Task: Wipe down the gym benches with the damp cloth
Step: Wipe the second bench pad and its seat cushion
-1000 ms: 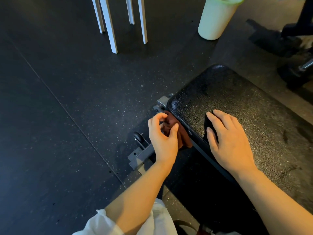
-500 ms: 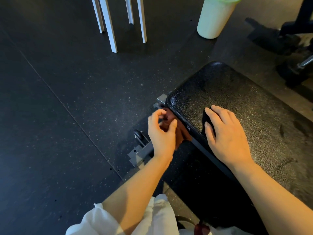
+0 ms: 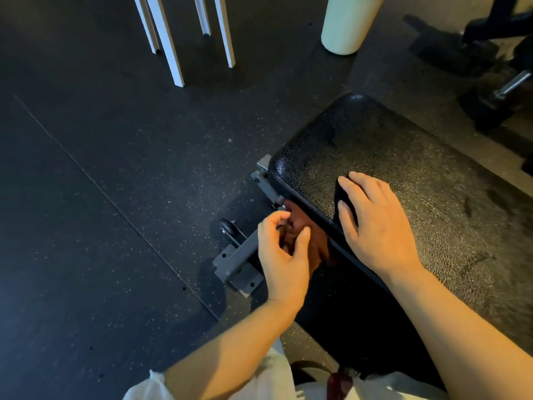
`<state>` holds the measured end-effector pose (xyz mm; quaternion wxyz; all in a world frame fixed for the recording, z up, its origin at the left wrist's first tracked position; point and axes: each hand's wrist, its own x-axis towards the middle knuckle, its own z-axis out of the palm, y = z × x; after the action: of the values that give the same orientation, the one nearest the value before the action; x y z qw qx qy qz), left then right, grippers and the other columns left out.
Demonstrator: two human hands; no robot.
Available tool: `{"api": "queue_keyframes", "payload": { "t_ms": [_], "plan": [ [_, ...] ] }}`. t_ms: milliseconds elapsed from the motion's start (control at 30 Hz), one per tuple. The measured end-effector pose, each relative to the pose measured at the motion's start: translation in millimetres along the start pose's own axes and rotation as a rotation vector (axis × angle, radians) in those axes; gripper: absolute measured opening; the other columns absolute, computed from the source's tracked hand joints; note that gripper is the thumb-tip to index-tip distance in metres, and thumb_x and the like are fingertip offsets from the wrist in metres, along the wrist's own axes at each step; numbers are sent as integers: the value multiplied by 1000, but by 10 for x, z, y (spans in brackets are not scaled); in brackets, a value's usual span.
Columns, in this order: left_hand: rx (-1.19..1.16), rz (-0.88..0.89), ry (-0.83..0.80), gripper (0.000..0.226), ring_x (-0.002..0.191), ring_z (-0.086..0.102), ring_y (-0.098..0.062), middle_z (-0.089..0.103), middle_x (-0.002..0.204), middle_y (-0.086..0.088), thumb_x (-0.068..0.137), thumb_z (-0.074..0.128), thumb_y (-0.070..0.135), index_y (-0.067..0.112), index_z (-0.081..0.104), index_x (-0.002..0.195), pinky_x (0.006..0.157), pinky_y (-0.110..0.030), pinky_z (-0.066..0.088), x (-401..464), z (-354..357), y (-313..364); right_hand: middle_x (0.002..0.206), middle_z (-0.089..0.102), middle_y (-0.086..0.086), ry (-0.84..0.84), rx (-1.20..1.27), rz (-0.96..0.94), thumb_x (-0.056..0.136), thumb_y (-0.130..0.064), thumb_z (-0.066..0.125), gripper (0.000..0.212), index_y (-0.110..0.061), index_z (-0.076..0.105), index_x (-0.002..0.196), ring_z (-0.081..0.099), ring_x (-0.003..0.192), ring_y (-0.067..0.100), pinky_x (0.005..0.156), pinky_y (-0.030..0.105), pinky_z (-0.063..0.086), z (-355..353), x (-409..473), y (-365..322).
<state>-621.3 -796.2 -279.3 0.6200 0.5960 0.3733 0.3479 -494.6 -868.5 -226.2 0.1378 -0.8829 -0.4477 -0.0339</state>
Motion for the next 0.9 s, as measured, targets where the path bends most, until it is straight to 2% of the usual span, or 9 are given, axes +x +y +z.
{"api": "queue_keyframes", "payload": {
  "t_ms": [133,200,267,333,500,600,767,833,900],
  "plan": [
    [102,55,34,42,102,56,-13,52,107,6,83,69,11,41,48,104,90,-35,51,46,155,25,135,51,11,-6,-7,4,98,-25,44,41,-7,52,133,45,125,29,105,41,39,9,10,-1],
    [56,-84,48,38,99,60,-20,56,103,1,81,68,5,35,53,98,89,-41,52,152,142,-52,135,51,11,0,-5,12,98,-25,44,41,-7,52,133,45,124,29,105,41,39,3,11,3],
    [56,-270,161,36,96,61,-25,59,101,-1,82,67,0,32,55,93,88,-49,52,304,75,-133,134,52,11,13,-2,7,97,-28,41,43,-7,53,133,46,123,29,104,41,39,-1,-1,-2],
    [116,-202,236,31,98,61,-22,58,105,-2,84,67,3,28,55,99,89,-47,52,383,-30,-130,134,52,11,2,3,13,96,-29,40,45,-7,53,133,46,123,29,104,42,40,1,1,-16],
    [88,92,62,33,105,57,-15,54,113,3,84,66,18,32,51,111,93,-32,49,95,13,102,134,52,11,8,2,14,97,-28,41,43,-7,53,133,45,124,28,104,40,39,2,-4,-5],
    [86,75,63,41,104,56,-14,51,110,8,80,65,18,42,46,107,93,-34,49,98,128,81,135,52,11,3,-4,21,98,-25,46,40,-7,53,133,44,125,28,105,40,38,0,-2,-15],
    [106,-244,147,34,100,58,-23,55,106,-2,81,68,4,27,52,100,90,-47,50,294,61,-115,134,52,12,15,10,18,97,-23,48,40,-6,54,132,45,124,29,104,42,39,-4,-19,-22],
    [119,-145,198,35,99,56,-19,54,107,-1,83,68,3,26,51,103,91,-40,50,290,51,-22,134,53,13,15,11,20,98,-22,48,39,-5,54,132,45,123,30,104,43,39,-3,-19,-25],
    [127,-4,164,36,99,55,-13,52,108,0,85,68,8,31,49,106,88,-29,49,214,70,84,134,52,13,16,7,11,98,-23,45,40,-5,53,132,45,124,30,104,42,39,6,-18,-8]
  ]
}}
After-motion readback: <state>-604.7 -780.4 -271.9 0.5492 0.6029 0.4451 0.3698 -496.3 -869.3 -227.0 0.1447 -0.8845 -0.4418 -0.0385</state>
